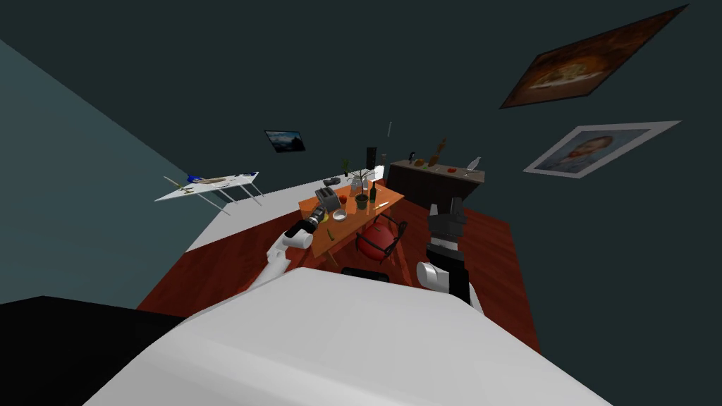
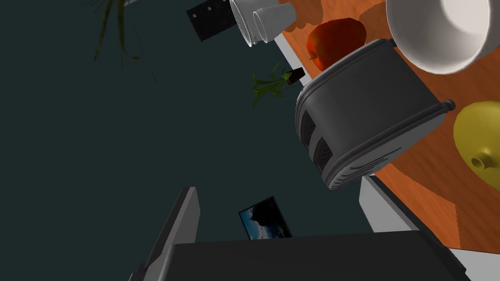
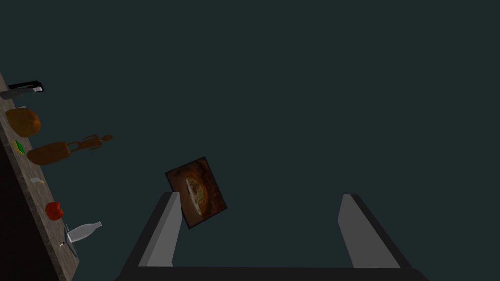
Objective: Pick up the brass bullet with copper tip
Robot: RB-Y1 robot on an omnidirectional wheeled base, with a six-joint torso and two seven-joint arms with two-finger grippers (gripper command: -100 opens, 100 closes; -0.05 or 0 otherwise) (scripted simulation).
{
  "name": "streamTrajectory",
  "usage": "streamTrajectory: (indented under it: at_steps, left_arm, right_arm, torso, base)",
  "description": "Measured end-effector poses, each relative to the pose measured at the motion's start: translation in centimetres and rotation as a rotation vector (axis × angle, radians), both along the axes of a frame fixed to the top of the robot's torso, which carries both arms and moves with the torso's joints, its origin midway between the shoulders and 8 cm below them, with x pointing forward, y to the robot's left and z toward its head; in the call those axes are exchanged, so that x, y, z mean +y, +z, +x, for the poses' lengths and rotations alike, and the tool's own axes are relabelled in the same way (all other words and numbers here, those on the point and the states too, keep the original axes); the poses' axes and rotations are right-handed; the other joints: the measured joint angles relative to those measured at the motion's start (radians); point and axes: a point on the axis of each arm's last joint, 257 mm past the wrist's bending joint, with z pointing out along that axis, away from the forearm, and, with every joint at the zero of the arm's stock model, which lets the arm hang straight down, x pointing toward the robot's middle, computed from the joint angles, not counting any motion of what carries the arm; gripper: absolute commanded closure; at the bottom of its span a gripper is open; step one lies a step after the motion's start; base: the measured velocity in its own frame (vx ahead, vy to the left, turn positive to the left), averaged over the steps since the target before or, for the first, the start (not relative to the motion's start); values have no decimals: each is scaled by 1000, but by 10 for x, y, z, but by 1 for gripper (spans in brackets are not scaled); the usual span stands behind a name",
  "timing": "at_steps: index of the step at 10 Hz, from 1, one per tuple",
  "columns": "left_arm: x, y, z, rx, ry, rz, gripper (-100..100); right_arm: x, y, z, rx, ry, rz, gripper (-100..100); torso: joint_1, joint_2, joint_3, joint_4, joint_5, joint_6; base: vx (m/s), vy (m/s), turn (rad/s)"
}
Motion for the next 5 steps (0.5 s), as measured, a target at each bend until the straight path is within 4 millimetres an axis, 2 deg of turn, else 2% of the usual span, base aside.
streamTrajectory:
  at_steps: [5]
  left_arm:
    - [19,-49,0,179,3,50,-100]
  right_arm:
    - [0,0,0,0,0,0,0]
  torso:
    - [-1,0,0,0,0,-1]
  base:
    - [11,22,-86]
